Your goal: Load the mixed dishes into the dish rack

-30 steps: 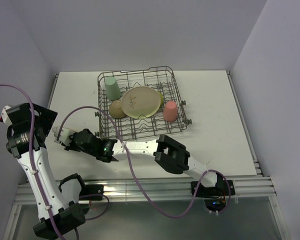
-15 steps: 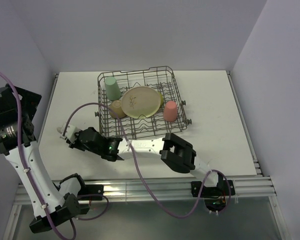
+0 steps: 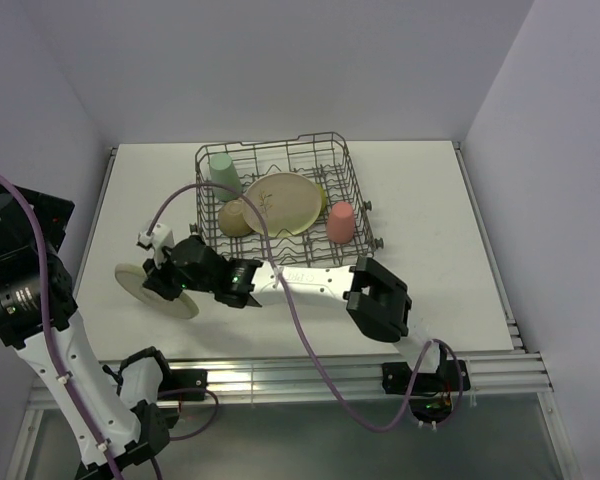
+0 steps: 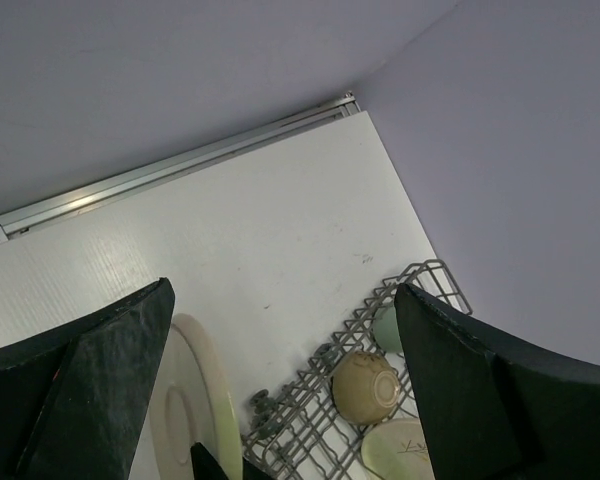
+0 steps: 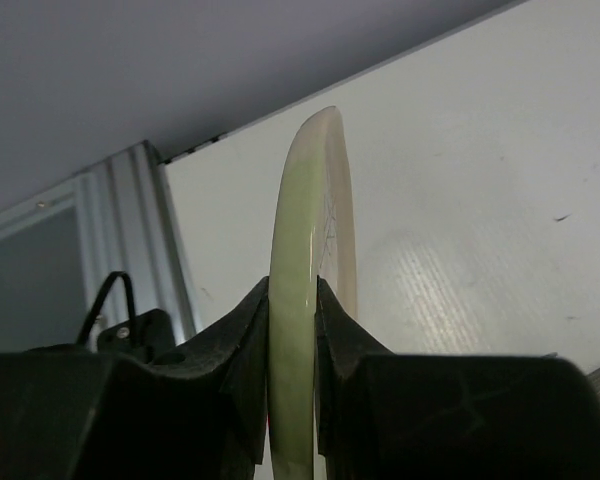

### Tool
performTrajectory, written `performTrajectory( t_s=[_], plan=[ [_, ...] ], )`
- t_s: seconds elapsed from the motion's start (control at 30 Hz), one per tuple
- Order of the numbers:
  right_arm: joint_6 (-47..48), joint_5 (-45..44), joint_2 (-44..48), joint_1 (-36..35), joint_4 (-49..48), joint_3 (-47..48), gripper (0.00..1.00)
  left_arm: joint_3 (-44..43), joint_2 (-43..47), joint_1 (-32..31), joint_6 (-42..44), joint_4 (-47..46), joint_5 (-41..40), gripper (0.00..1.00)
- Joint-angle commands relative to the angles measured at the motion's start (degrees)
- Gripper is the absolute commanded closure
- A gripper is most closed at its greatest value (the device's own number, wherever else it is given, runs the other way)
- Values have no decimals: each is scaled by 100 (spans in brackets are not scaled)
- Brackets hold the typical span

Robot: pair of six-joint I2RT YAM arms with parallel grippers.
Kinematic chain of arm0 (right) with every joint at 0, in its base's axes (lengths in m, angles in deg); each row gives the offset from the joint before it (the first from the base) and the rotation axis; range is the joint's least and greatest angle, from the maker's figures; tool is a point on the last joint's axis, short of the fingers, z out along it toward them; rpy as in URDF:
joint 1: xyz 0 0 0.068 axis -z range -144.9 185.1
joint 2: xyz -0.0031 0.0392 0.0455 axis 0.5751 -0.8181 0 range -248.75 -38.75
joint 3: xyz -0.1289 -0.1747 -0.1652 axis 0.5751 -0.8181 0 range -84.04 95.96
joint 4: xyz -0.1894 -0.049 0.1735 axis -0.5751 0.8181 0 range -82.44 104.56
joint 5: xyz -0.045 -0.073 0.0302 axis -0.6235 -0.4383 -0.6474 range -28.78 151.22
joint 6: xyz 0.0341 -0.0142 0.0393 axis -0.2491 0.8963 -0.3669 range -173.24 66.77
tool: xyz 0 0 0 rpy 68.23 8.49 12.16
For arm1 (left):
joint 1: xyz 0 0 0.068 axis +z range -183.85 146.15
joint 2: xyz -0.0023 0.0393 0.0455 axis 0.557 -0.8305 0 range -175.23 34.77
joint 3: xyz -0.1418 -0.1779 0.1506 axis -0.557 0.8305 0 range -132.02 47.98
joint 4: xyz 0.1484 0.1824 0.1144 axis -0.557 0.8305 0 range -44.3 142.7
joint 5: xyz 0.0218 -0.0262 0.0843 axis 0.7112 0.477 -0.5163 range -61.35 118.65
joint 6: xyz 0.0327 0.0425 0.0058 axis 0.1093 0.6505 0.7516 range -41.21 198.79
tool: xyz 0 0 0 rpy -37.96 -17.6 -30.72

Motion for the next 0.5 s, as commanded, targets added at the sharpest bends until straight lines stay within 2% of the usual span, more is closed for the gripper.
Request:
performTrajectory(
  t_s=[0.0,0.27,0.47],
  plan=[
    [-658,370,960,195,-836,212,100,150,99,-7,163,63,-86,1],
    [-1185,424,1487,406,-739,-77,100,221,205,-7,285,107,-68,1],
    [-1449,-393,2252,617,121,-34,100,642,389,-7,294,10,159,1]
  ],
)
